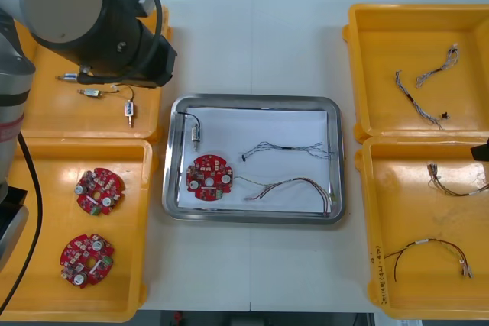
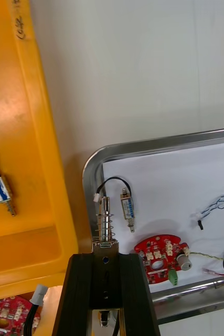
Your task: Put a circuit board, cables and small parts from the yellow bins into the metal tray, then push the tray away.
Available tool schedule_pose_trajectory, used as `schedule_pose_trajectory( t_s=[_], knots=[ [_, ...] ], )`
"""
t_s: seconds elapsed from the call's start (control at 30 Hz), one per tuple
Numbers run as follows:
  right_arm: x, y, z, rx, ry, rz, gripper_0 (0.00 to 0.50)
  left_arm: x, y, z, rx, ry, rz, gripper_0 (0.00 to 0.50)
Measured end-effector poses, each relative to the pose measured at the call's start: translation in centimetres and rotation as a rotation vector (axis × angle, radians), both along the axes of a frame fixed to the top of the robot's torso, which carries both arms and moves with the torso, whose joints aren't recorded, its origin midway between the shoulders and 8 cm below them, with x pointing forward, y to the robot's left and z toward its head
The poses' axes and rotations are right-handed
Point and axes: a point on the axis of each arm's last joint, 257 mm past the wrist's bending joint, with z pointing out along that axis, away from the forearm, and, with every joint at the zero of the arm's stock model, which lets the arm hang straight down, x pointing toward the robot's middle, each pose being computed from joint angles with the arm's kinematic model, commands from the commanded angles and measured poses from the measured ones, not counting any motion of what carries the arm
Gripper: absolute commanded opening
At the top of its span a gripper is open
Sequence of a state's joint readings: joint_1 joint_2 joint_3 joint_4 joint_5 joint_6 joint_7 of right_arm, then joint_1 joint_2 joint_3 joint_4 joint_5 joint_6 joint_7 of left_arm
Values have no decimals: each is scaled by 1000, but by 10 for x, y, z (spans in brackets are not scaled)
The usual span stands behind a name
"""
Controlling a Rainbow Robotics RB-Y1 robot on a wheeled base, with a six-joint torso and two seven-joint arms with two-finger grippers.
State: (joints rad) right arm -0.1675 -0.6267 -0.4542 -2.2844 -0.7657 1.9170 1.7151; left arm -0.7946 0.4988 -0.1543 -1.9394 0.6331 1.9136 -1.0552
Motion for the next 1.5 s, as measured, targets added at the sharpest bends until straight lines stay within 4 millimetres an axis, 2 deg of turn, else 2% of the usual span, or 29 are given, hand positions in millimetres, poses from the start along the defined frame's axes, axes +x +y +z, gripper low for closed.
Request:
schedule_pose_trajectory(
  t_s=[0.23, 0.43, 0.73, 0.9, 1.1, 1.5],
  knots=[
    [-6, -16, -11, -22, 19, -60, 500, -3, -22, -21, 30, 21, -11, 1],
    [-5, -22, -16, -25, 15, -107, 500, 9, -39, -41, 44, 19, -7, 0],
    [-6, -18, -31, 20, 43, -125, 500, 23, -65, -73, 64, 15, -20, 0],
    [-8, -17, -42, 44, 69, -138, 500, 23, -76, -92, 92, 24, -37, 1],
    [-11, -19, -49, 101, 85, -226, 500, 16, -82, -106, 121, 44, -56, 1],
    [-12, -19, -51, 148, 90, -289, 500, 19, -83, -126, 103, 65, -1, 0]
  ],
)
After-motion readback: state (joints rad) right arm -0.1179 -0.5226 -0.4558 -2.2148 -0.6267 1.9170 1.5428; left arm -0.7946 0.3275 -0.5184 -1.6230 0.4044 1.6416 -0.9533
